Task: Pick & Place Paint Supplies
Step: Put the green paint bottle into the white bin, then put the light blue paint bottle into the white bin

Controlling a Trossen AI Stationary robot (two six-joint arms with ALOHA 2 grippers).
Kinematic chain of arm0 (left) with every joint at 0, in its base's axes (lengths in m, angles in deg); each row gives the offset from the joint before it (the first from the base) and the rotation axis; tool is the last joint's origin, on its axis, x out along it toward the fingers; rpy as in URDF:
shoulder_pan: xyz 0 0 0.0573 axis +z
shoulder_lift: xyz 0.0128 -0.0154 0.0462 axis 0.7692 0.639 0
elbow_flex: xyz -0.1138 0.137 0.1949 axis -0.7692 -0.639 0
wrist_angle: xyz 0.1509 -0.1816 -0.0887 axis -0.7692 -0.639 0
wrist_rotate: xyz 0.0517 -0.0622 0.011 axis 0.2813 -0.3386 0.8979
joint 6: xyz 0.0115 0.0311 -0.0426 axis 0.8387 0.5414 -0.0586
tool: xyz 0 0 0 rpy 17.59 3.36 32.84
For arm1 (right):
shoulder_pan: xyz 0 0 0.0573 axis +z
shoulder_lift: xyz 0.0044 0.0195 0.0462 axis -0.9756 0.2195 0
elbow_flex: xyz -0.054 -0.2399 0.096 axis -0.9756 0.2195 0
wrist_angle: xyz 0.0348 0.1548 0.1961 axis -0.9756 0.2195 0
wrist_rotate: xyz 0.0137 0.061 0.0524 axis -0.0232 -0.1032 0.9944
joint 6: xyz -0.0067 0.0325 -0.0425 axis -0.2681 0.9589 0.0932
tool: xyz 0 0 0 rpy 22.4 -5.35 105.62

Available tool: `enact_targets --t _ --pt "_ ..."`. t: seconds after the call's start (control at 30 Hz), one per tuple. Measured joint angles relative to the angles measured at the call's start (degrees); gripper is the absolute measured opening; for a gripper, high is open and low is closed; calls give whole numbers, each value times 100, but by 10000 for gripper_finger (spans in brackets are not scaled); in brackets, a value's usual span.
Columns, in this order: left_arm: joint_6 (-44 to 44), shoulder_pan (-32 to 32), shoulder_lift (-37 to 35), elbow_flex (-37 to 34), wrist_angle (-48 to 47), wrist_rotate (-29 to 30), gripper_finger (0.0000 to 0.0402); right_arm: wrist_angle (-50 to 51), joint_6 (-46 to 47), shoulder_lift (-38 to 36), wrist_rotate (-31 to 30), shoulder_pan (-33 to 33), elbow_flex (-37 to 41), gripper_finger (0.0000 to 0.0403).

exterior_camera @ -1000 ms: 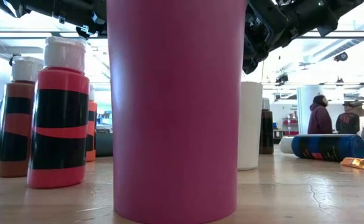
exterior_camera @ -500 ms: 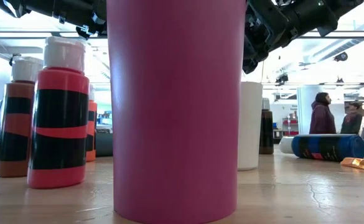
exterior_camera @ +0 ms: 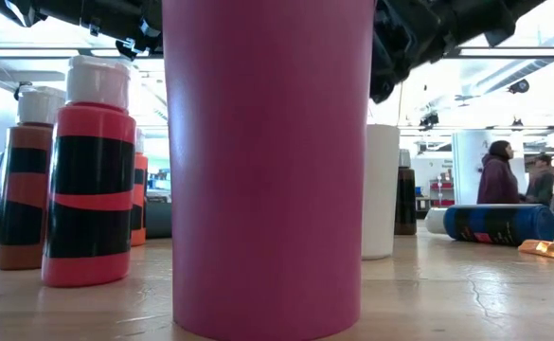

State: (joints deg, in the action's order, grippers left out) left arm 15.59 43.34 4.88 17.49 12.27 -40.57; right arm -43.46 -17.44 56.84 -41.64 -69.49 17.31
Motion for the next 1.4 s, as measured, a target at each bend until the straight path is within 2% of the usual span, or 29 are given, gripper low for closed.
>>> enact_targets --t 0.27,0.5,0.7,0.8,1.03,1.13,1.3,1.4 --pt "0 0 0 -1 -4 -13 60 1059 -222 -1036 -6 2 -352 259" --pt "5 0 2 -1 -20 -11 60 1974 -228 -2332 -25 2 -376 239" --pt "54 23 2 -1 -161 27 67 2769 -160 -3233 -541 1 -372 224" --pt "-87 163 2 39 -530 26 90 2996 -158 -3538 -783 0 -372 221" --pt "-606 885 2 156 -1349 -19 171 3055 -342 -3848 -1057 2 -367 223" --pt "-743 1260 19 157 -1545 -217 184 3067 -398 -3830 -1182 2 -365 227" --pt "-1080 1973 24 157 -1986 -1234 184 3188 -403 -3736 -1461 0 -359 236" --pt "-1025 2330 24 126 -2098 -1575 184 3184 -403 -3707 -1551 -4 -359 242"
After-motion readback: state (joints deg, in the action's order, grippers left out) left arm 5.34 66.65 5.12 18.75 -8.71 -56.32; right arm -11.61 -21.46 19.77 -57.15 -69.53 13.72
